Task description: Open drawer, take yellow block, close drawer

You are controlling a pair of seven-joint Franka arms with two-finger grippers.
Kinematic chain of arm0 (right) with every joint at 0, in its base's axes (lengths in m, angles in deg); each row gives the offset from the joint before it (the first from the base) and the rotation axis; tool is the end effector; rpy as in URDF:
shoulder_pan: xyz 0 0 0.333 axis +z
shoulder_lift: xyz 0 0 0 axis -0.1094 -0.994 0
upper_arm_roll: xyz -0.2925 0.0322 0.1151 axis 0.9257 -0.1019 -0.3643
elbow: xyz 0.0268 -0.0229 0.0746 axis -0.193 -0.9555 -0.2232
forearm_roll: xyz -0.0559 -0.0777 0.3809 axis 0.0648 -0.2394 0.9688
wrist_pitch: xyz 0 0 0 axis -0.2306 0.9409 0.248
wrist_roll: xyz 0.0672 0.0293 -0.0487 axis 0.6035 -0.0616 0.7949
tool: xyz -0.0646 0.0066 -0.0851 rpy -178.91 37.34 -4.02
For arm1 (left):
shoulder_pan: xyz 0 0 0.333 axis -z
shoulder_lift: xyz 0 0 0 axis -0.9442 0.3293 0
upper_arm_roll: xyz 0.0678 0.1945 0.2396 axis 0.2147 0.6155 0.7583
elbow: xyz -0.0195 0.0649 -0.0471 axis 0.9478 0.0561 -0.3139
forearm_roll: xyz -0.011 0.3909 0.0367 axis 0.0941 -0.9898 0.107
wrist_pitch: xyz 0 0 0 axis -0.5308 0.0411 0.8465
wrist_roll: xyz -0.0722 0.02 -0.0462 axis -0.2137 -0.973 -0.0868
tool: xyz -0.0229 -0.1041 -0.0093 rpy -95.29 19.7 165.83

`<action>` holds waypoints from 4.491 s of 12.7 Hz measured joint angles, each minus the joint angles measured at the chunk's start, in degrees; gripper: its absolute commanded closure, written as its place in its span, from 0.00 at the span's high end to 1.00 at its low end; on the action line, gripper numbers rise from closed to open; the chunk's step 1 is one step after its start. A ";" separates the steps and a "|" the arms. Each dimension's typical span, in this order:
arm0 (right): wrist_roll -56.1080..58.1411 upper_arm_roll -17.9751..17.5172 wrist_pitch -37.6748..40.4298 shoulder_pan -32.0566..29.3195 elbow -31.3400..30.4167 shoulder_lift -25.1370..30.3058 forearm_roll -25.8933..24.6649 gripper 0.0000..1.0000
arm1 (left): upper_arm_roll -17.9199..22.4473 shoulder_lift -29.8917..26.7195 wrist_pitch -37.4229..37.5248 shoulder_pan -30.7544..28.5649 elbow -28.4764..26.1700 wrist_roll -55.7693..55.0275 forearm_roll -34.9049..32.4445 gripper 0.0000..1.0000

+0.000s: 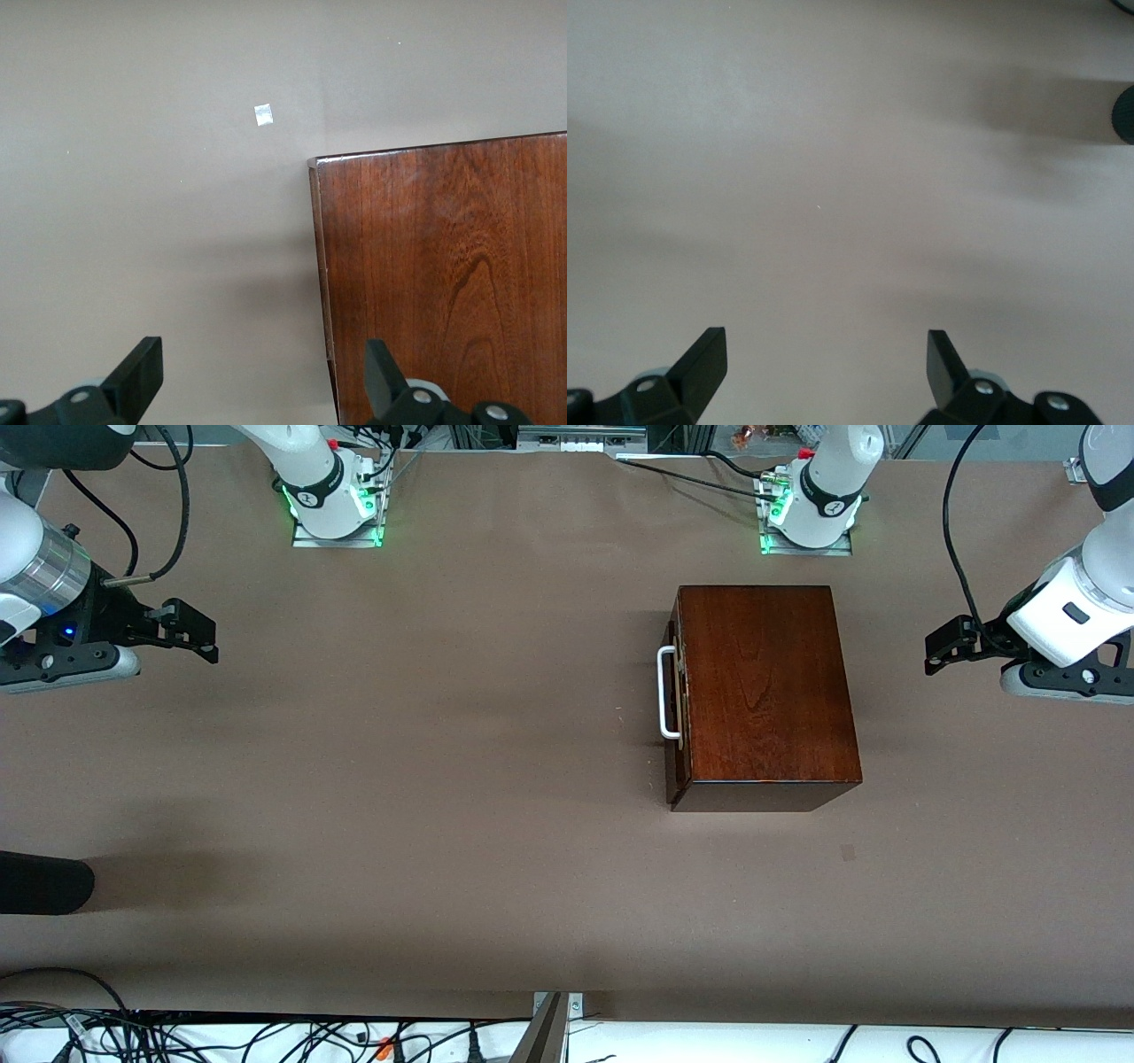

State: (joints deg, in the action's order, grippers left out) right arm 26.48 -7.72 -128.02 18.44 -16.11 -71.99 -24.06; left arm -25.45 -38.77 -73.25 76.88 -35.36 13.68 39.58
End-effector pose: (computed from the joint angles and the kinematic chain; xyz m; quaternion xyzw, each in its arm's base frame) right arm 0.5733 0.0629 0.5925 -0.9964 -0.0852 0.0032 0.0007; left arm 0.5667 -0.0271 0.5721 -0.9990 0.0388 0.0220 0.0045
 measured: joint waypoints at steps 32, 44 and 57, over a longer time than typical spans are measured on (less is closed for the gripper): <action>-0.08 -1.31 -0.01 0.46 0.00 0.02 0.02 1.00 | -14.94 18.49 0.29 16.56 10.51 -31.48 0.00 1.00; -0.19 -0.62 -0.01 0.25 0.00 0.02 0.02 1.00 | -14.89 32.10 -9.48 25.35 11.17 -43.00 -8.33 1.00; -0.24 -0.62 -0.01 0.25 0.00 0.02 0.02 1.00 | -14.79 35.61 -9.38 26.20 11.17 -44.58 -15.74 1.00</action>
State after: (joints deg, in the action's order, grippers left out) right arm 26.23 -8.34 -128.03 18.68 -16.11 -71.98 -24.04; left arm -40.24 -3.16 -82.63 103.08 -24.19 -30.90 23.83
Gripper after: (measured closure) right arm 0.000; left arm 0.000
